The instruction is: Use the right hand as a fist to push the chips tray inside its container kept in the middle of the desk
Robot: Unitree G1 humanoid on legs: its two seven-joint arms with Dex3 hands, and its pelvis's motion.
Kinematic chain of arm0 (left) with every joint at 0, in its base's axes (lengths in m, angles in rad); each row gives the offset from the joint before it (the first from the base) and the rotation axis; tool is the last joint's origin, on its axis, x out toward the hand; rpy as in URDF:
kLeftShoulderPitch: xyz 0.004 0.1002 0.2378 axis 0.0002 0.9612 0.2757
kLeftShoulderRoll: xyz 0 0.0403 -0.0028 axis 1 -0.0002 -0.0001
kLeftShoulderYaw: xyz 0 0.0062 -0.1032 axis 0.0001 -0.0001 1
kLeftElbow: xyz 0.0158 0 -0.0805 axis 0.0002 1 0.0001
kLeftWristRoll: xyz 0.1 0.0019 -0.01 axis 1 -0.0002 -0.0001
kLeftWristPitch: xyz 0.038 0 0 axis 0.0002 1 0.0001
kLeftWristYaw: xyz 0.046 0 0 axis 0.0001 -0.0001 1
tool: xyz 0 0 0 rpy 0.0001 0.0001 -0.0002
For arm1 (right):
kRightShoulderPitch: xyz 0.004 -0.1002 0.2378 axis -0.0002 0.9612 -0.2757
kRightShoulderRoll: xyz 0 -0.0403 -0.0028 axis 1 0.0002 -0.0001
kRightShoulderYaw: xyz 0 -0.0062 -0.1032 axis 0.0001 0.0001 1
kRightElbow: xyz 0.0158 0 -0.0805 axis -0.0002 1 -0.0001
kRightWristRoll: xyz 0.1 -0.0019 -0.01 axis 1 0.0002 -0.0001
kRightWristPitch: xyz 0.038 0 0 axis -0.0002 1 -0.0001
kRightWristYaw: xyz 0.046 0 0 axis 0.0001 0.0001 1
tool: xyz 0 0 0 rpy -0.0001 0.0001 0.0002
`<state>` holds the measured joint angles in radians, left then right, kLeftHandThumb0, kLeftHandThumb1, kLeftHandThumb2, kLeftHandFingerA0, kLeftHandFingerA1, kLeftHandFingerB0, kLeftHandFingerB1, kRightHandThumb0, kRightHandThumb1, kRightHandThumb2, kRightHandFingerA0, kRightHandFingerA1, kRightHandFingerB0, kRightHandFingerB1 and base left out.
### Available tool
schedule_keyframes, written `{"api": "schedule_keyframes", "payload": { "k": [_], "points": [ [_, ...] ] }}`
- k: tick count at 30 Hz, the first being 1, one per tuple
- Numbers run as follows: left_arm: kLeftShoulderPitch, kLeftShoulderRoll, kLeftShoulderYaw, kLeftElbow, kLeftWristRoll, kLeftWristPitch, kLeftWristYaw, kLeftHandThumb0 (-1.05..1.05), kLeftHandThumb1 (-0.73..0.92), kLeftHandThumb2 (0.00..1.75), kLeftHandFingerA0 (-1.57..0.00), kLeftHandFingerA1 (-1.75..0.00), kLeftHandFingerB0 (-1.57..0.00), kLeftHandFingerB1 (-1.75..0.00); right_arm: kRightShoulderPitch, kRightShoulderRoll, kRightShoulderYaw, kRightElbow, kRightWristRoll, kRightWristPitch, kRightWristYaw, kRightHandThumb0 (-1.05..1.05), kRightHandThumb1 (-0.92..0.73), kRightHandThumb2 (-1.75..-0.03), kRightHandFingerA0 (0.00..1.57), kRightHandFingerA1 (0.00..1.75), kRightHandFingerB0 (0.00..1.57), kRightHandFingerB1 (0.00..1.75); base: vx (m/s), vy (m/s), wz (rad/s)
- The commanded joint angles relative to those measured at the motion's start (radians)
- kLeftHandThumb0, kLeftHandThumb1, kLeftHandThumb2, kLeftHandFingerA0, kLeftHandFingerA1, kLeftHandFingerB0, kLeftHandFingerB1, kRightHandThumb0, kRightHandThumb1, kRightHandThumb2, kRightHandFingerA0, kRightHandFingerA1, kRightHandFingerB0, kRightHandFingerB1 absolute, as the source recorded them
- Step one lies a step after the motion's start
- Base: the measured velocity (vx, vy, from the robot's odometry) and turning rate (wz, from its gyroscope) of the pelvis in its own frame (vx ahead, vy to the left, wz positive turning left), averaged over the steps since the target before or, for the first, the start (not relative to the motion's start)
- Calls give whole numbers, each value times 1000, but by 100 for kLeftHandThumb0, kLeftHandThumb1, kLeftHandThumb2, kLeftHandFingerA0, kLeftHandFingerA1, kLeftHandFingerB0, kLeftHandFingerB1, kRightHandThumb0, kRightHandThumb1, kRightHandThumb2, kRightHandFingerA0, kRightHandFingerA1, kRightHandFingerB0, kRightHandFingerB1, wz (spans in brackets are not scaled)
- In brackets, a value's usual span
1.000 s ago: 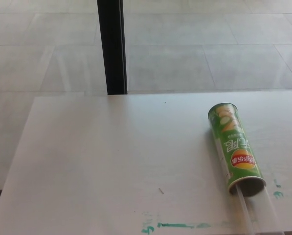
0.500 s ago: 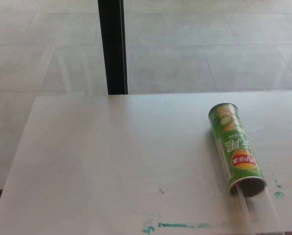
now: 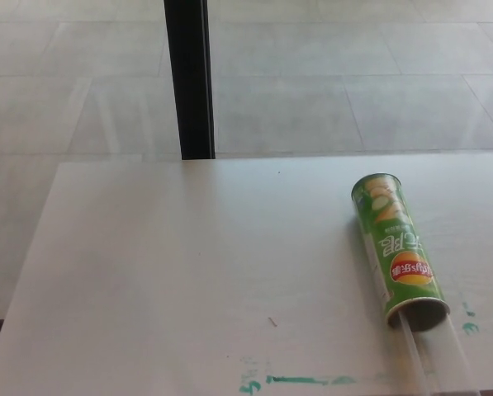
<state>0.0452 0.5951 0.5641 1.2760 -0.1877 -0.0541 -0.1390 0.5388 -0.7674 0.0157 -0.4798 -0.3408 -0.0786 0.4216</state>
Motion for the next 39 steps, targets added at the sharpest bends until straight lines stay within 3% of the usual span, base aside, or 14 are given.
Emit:
{"api": "schedule_keyframes", "payload": {
  "k": [1,2,5,11,12,13,16,23,26,30,32,33,34,39],
  "points": [
    [9,20,8,6,-26,-16,-13,-78,92,70,-55,-69,-38,-48,-62,43,109,109,-465,101,-199,-78,-63,-59,98,95,68,71,0,0,0],
    [10,22,2,4,-19,-16,-7,-76,73,111,-52,-71,-38,-59,-84,45,122,121,-481,120,-195,-79,-62,-60,92,91,67,71,0,0,0],
    [8,20,8,10,-24,-5,2,-76,92,70,-54,-65,-40,-48,-120,58,149,138,-520,153,-193,-81,-65,-59,92,94,67,74,0,0,0],
    [10,19,16,10,-33,-6,-7,-74,72,111,-51,-70,-35,-58,-156,70,190,165,-601,169,-243,-81,-65,-61,100,105,67,72,0,0,0],
    [8,20,9,11,-24,-7,5,-78,92,69,-56,-66,-41,-49,-160,71,191,162,-599,171,-243,-75,-47,-100,107,109,66,77,0,0,0],
    [12,20,4,6,-21,-11,-2,-78,92,71,-52,-64,-37,-48,-167,70,196,164,-608,175,-243,-81,-65,-60,103,115,65,75,0,0,0],
    [14,19,12,-2,-31,-6,-9,-75,72,110,-50,-69,-35,-58,-196,76,209,177,-608,184,-237,-83,-67,-61,98,115,61,77,0,0,0],
    [14,15,11,12,-26,-7,-1,-77,92,70,-53,-64,-40,-48,-264,84,239,202,-631,181,-248,-83,-50,-99,111,121,59,79,0,0,0],
    [17,14,11,9,-28,-12,-7,-77,92,70,-52,-63,-39,-47,-291,96,244,203,-624,188,-235,-84,-68,-61,115,128,59,79,0,0,0],
    [14,12,12,9,-29,-1,3,-76,92,69,-55,-63,-43,-48,-316,104,249,211,-637,191,-250,-89,-51,-98,124,129,61,81,0,0,0],
    [10,10,22,10,-39,4,11,-74,92,68,-57,-65,-44,-49,-326,99,247,205,-644,197,-231,-85,-69,-61,115,123,59,82,0,0,0],
    [17,10,12,8,-29,-7,5,-71,73,109,-54,-71,-40,-59,-337,103,237,208,-628,200,-225,-81,-48,-97,113,114,59,79,0,0,0],
    [16,8,17,8,-35,-5,5,-76,92,69,-55,-67,-43,-49,-340,104,234,210,-626,197,-232,-81,-48,-97,115,113,60,79,0,0,0],
    [15,9,9,3,-36,2,12,-76,92,71,-54,-67,-42,-49,-355,107,222,210,-625,195,-219,-82,-67,-61,110,105,60,79,0,0,0]
  ]
}}
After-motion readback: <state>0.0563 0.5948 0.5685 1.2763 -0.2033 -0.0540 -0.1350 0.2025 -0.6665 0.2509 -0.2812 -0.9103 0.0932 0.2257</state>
